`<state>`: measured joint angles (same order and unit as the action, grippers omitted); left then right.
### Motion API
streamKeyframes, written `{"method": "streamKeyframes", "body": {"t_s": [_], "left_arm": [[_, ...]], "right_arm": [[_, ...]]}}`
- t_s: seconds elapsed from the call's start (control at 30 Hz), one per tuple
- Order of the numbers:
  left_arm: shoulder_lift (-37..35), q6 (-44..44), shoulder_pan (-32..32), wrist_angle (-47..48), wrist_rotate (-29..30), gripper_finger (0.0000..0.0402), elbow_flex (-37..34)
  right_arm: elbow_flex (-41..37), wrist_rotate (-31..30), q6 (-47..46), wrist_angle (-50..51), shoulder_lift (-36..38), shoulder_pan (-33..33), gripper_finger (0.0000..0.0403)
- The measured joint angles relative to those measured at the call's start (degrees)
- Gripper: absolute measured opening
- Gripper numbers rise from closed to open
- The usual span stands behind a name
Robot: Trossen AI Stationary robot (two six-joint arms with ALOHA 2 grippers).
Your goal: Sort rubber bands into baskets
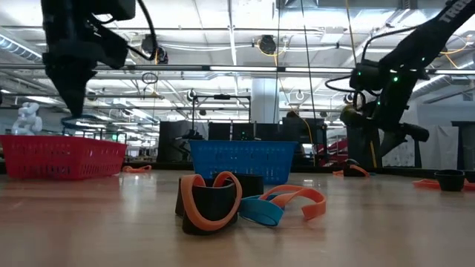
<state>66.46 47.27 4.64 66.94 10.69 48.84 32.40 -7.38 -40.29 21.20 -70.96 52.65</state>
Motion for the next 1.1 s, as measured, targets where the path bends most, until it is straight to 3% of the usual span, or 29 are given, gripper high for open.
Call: {"method": "streamKeyframes", "body": {"t_s": [0.33,0.73,0.97,1.1], "left_arm": [[0.0,0.4,0.0,-1.1,0.3,0.0000,0.0],[0.0,0.5,0.0,-4.5,-0.2,0.0000,0.0],[0.0,0.4,0.0,-5.0,-0.8,0.0005,0.0],[0.0,-2.9,0.0,-6.8,-1.9,0.0041,0.0]], "right_arm": [[1.8,-5.9,-5.3,-3.1,-7.5,-0.1,0.0159],[2.7,-5.0,-12.8,-3.6,-15.6,-1.3,0.0110],[2.7,-6.3,-10.7,-2.9,-15.5,-1.4,0.0036],[2.6,-6.1,-9.2,-3.0,-14.3,-1.5,0.0008]]}}
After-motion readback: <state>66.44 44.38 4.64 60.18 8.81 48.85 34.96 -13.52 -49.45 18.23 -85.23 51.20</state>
